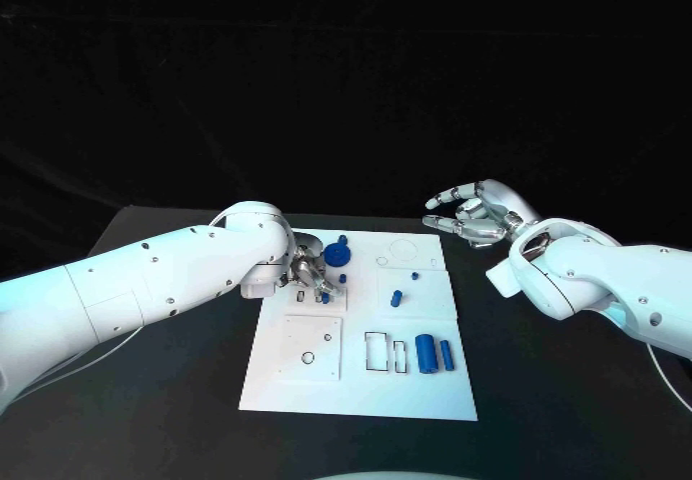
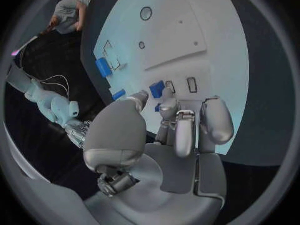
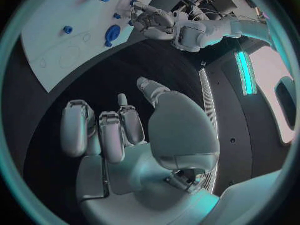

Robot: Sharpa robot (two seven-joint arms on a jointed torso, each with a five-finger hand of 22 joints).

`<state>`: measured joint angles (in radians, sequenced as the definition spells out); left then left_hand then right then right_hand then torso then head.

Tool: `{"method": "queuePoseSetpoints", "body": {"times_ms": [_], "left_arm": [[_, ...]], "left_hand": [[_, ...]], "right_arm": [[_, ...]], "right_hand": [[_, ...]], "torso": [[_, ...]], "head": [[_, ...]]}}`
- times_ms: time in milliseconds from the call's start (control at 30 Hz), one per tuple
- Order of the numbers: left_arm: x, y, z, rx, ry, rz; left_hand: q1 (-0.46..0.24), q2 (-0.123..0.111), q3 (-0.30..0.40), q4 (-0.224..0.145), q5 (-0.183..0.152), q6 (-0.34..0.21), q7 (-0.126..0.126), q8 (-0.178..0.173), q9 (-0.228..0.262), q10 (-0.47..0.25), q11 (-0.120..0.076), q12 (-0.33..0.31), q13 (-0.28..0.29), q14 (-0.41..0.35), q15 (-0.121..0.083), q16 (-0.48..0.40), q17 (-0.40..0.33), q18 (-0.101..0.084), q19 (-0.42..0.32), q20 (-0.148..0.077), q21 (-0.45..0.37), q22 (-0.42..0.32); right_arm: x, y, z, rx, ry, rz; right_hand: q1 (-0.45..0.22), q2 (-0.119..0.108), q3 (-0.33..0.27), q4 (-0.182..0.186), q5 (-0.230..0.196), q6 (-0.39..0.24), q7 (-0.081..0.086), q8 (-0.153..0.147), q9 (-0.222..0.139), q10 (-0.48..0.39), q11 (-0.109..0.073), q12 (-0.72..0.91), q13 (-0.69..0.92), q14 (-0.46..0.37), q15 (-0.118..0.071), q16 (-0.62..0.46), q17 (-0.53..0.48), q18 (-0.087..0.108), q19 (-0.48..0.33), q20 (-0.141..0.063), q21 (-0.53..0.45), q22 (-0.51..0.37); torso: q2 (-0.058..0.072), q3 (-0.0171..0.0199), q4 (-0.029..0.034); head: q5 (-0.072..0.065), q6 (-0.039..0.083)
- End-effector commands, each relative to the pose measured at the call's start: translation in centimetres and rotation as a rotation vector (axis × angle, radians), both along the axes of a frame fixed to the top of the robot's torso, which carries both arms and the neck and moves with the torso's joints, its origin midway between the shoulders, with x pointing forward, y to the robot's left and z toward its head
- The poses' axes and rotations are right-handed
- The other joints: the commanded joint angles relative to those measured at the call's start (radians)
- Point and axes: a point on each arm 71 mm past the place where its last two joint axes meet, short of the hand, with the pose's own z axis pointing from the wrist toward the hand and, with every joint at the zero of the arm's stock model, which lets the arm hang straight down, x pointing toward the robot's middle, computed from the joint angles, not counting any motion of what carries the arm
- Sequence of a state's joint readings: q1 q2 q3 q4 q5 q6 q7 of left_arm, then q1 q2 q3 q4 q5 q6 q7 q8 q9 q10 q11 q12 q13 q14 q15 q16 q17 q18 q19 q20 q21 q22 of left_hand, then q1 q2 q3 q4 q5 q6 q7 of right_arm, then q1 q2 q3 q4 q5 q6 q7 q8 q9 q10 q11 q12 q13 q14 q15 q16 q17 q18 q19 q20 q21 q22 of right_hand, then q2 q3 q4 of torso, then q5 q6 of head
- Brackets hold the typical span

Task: Assemble the parts on the task board

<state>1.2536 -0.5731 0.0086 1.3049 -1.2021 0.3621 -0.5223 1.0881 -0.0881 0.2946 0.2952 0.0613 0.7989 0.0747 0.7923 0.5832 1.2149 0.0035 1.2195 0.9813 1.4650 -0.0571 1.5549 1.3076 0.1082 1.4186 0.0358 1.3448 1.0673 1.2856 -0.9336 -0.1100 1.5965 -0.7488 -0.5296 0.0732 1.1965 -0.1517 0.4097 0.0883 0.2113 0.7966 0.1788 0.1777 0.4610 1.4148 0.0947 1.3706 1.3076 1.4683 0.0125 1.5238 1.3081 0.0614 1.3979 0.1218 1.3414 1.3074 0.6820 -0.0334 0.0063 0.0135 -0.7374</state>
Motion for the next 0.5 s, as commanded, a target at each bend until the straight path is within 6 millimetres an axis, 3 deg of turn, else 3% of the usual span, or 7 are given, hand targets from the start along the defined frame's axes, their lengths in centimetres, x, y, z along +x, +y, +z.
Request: {"method": "queuePoseSetpoints", "body": {"times_ms": [33,500], "left_arm": [[-0.10,-0.16,-0.07,0.000,0.020,-0.007],[-0.18,-0.38,-0.33,-0.007,0.041,-0.009]], "left_hand": [[0.012,0.013,0.012,-0.003,0.000,-0.011,0.000,0.004,0.004,-0.008,-0.002,0.000,-0.003,0.096,-0.006,0.001,0.228,-0.017,-0.003,-0.003,0.004,0.002],[0.078,0.019,0.069,-0.004,0.001,-0.020,-0.002,0.008,0.018,-0.010,-0.004,0.003,-0.004,0.096,-0.007,0.001,0.228,-0.018,-0.004,-0.002,0.008,0.007]], "right_arm": [[-0.01,0.12,-0.13,-0.005,0.008,0.012],[0.02,0.17,-0.21,-0.005,0.011,0.013]], "right_hand": [[0.003,0.001,-0.001,0.002,0.003,0.007,0.000,0.006,0.001,-0.007,-0.003,-0.003,0.055,0.064,0.005,-0.007,0.103,0.008,-0.005,0.002,-0.007,0.036],[0.003,0.001,-0.001,0.002,0.003,0.007,0.000,0.006,0.001,-0.007,-0.003,-0.003,0.055,0.064,0.005,-0.007,0.103,0.008,-0.005,0.002,-0.007,0.036]], "torso": [[0.000,-0.0001,0.0004],[0.001,0.0001,-0.0003]], "head": [[-0.001,-0.001],[-0.002,-0.006]]}}
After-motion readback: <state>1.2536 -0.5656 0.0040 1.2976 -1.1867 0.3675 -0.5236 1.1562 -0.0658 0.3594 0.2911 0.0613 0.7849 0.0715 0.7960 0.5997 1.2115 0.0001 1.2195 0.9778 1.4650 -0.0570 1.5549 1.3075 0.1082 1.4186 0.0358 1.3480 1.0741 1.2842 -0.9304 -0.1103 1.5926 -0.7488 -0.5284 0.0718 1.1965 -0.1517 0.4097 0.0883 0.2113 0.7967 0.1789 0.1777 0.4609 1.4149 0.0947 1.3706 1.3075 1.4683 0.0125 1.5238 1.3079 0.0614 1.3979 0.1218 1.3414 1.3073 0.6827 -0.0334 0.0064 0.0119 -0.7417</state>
